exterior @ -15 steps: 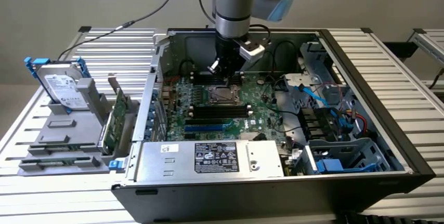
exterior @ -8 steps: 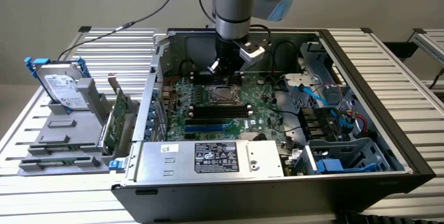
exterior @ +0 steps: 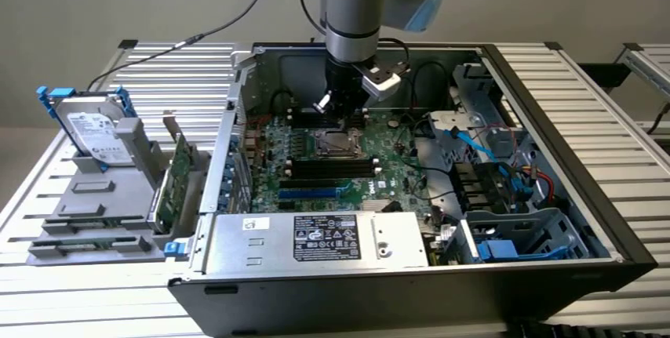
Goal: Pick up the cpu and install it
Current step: 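Install the first cpu locking lever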
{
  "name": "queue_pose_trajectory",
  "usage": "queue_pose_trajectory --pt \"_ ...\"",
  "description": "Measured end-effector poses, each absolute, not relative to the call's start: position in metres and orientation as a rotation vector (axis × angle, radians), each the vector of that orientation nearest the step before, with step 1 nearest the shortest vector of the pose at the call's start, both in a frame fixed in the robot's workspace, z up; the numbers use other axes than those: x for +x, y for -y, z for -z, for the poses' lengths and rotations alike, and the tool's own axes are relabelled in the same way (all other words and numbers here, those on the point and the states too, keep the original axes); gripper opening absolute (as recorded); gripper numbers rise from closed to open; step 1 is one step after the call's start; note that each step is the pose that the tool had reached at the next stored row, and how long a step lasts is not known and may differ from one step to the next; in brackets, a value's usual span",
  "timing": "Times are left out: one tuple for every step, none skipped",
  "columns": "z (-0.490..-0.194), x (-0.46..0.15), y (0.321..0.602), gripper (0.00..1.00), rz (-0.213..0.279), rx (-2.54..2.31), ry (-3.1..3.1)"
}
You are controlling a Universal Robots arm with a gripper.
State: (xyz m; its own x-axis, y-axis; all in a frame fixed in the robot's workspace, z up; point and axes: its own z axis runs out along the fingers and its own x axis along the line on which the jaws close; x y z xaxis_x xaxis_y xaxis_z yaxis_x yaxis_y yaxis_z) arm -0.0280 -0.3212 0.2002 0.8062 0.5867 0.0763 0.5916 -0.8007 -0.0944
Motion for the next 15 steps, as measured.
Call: queue_pose_trajectory --pt "-0.2003 -0.028 0.3213 0.11 0.065 -2.877 0.942" --pt "-0.2003 -0.0279 0.3213 0.11 0.065 -2.877 0.942" --pt "-0.2003 -0.028 0.3213 0.11 0.066 -2.877 0.942" --pt "-0.2003 -0.0279 0.3213 0.11 0.066 -2.877 0.942" --pt "-0.2003 -0.028 0.3213 0.11 0.066 -2.877 0.942" --pt "-0.2003 -0.028 0.3213 0.11 0.066 -2.877 0.942" --pt "-0.2003 -0.028 0.3213 0.11 0.066 -2.877 0.942" --pt "-0.2003 -0.028 0.3213 0.11 0.066 -2.877 0.942" --pt "-0.2003 -0.028 0.3213 0.11 0.065 -2.877 0.942" --pt "-0.2003 -0.028 0.3213 0.11 0.065 -2.877 0.942" --pt "-0.2003 -0.028 0.3213 0.11 0.066 -2.877 0.942" --pt "-0.2003 -0.0279 0.3213 0.11 0.065 -2.877 0.942" --pt "-0.2003 -0.0279 0.3213 0.11 0.066 -2.877 0.942" --pt "-0.2003 -0.0279 0.3211 0.11 0.066 -2.877 0.942" --pt "-0.2003 -0.028 0.3207 0.11 0.066 -2.877 0.942"
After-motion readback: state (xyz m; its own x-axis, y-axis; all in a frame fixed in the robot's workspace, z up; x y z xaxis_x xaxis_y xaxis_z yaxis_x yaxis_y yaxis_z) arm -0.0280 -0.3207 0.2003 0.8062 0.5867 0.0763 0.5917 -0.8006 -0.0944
